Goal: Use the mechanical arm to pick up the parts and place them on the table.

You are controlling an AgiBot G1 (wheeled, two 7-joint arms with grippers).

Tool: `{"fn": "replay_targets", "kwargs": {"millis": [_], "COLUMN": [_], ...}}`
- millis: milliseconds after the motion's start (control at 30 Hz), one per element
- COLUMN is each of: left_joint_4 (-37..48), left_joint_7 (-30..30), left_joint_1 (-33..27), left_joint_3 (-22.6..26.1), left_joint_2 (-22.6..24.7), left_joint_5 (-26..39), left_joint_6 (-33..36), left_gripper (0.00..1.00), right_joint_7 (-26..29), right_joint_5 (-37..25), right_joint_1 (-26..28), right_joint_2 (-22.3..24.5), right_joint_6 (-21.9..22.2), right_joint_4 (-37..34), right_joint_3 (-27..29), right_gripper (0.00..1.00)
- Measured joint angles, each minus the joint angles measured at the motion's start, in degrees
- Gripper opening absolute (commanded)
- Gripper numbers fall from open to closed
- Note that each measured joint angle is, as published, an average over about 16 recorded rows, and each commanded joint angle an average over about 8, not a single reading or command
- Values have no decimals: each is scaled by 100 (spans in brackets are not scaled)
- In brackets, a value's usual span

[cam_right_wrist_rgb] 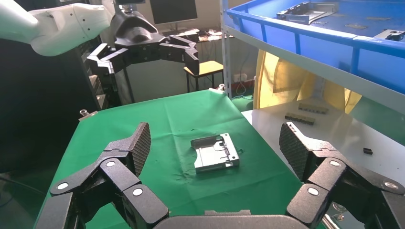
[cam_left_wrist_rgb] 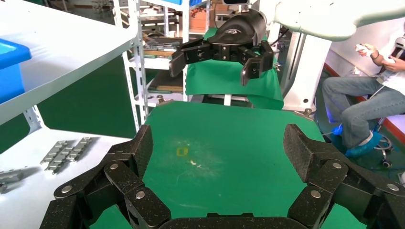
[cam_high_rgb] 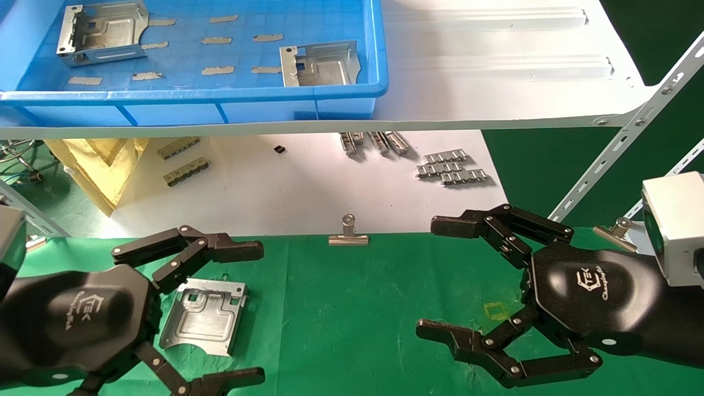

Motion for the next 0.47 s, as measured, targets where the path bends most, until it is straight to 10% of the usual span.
{"fn": "replay_targets", "kwargs": {"millis": [467], "left_joint_4": [80], "left_joint_7": [36], "left_joint_1": [-34], "left_joint_3": [38], "left_joint_2": [9], "left_joint_5": [10], "left_joint_6": [1], "left_gripper": [100], "right_joint_7": [0], "right_joint_5": [0], "right_joint_1": [0], "right_joint_2": [0], "right_joint_6": [0], "right_joint_4": [0], "right_joint_3": [0], "right_gripper": [100]}}
